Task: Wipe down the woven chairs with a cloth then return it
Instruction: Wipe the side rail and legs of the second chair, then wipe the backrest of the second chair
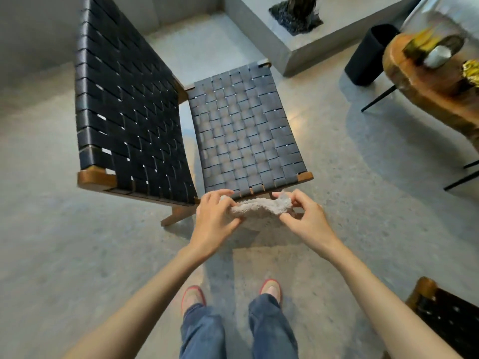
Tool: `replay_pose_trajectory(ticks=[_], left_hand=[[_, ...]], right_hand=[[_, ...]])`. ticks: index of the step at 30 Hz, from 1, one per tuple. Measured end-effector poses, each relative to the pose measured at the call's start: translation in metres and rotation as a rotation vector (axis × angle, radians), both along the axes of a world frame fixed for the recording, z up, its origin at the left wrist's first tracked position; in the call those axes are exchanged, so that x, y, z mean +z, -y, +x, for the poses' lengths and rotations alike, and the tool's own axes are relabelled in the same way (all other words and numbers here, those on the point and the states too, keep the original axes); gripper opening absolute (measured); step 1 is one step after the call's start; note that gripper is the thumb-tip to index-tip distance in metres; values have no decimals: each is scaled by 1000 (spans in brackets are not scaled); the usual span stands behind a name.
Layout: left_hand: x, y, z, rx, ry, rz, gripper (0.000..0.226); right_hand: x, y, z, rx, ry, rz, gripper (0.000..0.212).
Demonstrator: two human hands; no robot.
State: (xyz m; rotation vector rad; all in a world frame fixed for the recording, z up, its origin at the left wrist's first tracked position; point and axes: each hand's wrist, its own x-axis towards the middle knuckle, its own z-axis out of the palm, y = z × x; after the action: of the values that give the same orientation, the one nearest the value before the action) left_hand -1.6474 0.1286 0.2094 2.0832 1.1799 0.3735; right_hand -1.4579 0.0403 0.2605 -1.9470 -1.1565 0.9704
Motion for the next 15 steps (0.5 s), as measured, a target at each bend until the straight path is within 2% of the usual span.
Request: replay_pose_trajectory(ticks=[2,5,11,13,15], left_hand=[[34,-4,-28,-54,-40,6,17],[75,-5,-68,-79,-123,-16,17],[116,-19,-155,-15,-71,-55,20],[124,-30,-183,-9,-93,-48,19],[133,-43,-204,7,-102,-47,21]], right_hand=[[28,0,-19,20,48,-17,12],[59,-2,-48,2,93,15,34],[81,-18,-110,-166,-8,39,44],[84,-27,-127,-144,-11,51,37],[89,-39,-136,-90,93,47,21]])
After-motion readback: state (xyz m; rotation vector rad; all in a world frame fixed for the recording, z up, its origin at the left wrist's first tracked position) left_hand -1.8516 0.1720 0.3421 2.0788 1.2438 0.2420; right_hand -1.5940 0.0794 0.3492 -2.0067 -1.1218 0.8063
